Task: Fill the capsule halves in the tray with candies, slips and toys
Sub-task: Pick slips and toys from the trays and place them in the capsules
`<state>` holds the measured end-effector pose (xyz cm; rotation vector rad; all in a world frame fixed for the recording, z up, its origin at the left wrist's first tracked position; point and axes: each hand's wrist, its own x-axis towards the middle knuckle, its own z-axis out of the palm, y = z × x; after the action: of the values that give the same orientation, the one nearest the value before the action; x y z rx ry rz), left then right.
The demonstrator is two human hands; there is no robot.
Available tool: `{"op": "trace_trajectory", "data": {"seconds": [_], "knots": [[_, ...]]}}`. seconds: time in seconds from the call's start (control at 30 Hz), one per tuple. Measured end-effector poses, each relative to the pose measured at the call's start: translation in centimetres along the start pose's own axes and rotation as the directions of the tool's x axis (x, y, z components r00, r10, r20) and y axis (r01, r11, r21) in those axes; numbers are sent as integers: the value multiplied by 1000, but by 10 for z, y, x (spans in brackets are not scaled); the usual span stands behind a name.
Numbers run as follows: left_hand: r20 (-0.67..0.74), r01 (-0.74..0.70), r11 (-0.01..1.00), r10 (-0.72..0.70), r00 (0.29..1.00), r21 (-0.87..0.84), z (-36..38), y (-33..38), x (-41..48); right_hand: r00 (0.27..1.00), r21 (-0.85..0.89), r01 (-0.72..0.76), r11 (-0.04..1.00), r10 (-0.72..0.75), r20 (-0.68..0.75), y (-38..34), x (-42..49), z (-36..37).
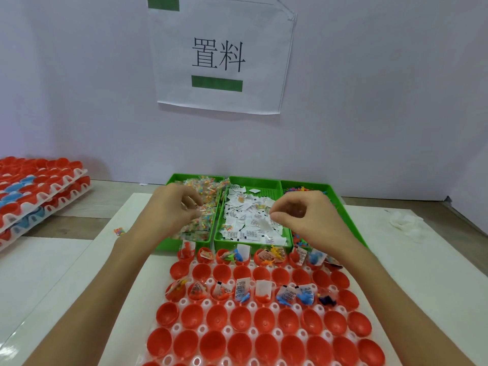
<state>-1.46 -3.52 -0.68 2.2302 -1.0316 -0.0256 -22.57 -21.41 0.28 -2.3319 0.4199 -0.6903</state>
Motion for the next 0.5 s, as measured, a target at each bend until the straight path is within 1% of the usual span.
{"op": "trace_trajectory", "data": {"seconds": [0.07, 0.13, 0.2, 0.27, 0.33, 0.4, 0.47, 0.5], "knots": [[-39, -4, 1000, 3, 999, -19, -2, 3, -1, 999, 54, 9, 998, -7, -43, -3, -8, -7], [-85, -10, 1000, 9, 996, -8, -4, 4, -2, 999, 77, 8, 997, -5, -46, -5, -12, -10], [-127, -10, 1000, 11, 992, 9, -5, 6, -3, 998, 22, -2, 1000, 3, -57, -2, -11, -11], [-154, -7, 1000, 9, 988, 16, -6, 7, -5, 998, -68, -31, 997, 27, -54, 4, -6, -8], [-158, -32, 999, 30, 987, -8, -6, 10, -6, 998, -192, -61, 979, 65, 15, 10, 1, -3], [-147, -68, 997, 62, 987, -38, -7, 17, -6, 985, -323, -61, 944, 110, 134, 15, 12, 3], [-132, -85, 994, 75, 988, -69, -7, 23, -7, 953, -467, -28, 884, 164, 254, 16, 22, 10], [-127, -86, 993, 75, 989, -86, -7, 25, -8, 939, -537, -3, 843, 187, 289, 16, 27, 13]]}}
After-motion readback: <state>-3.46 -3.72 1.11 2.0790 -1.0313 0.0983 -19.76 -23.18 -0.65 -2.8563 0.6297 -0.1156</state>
